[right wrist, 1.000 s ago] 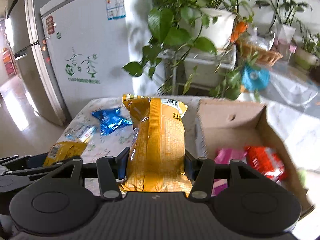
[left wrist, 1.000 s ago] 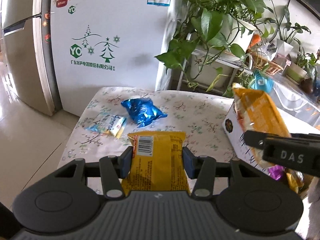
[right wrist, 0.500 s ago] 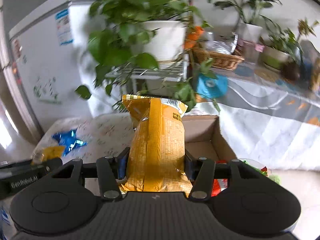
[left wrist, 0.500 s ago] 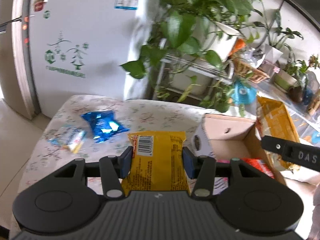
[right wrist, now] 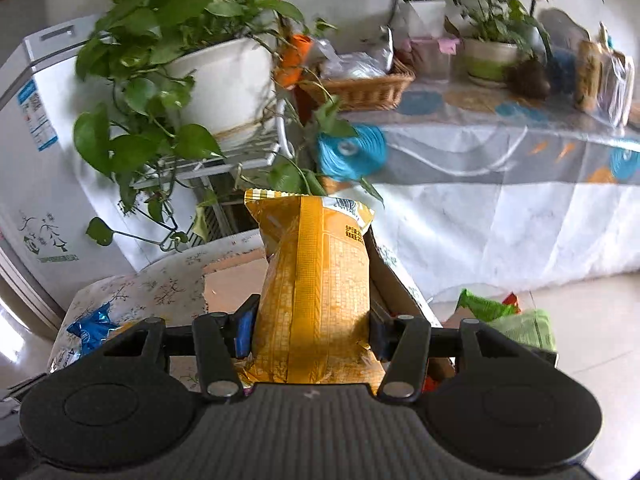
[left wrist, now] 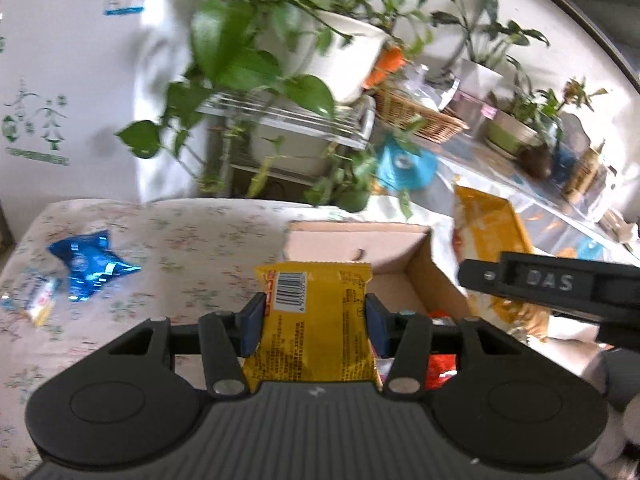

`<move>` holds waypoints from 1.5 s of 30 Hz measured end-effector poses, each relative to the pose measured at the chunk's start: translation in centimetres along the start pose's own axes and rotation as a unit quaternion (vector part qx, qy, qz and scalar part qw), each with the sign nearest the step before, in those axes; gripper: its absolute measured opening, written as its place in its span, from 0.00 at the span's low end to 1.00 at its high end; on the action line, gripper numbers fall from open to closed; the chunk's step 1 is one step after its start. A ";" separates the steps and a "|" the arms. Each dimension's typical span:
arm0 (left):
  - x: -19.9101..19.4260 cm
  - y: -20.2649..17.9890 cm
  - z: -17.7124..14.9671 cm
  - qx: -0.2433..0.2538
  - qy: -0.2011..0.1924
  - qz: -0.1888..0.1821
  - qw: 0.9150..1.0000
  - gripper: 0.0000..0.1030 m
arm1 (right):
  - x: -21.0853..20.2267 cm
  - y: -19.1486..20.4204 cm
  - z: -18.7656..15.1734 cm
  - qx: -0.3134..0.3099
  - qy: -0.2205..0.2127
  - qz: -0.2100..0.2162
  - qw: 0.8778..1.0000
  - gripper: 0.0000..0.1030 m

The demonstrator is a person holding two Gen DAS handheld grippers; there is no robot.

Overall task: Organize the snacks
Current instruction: 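Carry both bags over the cardboard box and open both tools to drop them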

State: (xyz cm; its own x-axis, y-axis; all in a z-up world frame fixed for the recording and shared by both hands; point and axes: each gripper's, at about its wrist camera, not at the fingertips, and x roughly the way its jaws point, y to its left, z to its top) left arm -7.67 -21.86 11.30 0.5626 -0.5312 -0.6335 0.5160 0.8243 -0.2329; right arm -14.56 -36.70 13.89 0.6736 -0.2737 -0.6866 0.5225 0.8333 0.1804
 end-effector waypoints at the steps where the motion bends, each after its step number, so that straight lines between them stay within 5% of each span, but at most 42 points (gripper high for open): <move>1: 0.3 -0.5 -0.1 0.003 0.003 -0.004 1.000 0.49 | 0.1 -0.1 0.1 0.002 0.001 0.000 1.000 0.58; 6: 1.8 -2.4 -0.8 0.014 0.026 -0.035 0.999 0.51 | 0.6 -0.7 0.3 0.024 0.011 -0.005 1.000 0.58; 10: 1.8 -3.1 -1.4 0.021 0.029 -0.060 0.998 0.69 | 1.1 -1.1 0.4 0.042 0.019 -0.017 0.999 0.68; 22: 0.8 -1.0 -1.1 0.024 0.024 -0.029 0.999 0.77 | 1.4 0.2 0.1 0.023 0.022 -0.001 0.999 0.77; 45: -0.5 5.6 -1.2 0.022 0.031 0.024 0.999 0.79 | 2.9 5.0 -1.2 -0.064 0.044 0.023 0.997 0.77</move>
State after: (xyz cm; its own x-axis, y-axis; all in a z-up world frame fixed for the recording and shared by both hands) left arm -5.82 -16.74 9.40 0.5473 -0.4777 -0.6873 0.5187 0.8380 -0.1694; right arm -10.64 -32.73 11.92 0.6439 -0.1949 -0.7399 0.4171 0.9001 0.1258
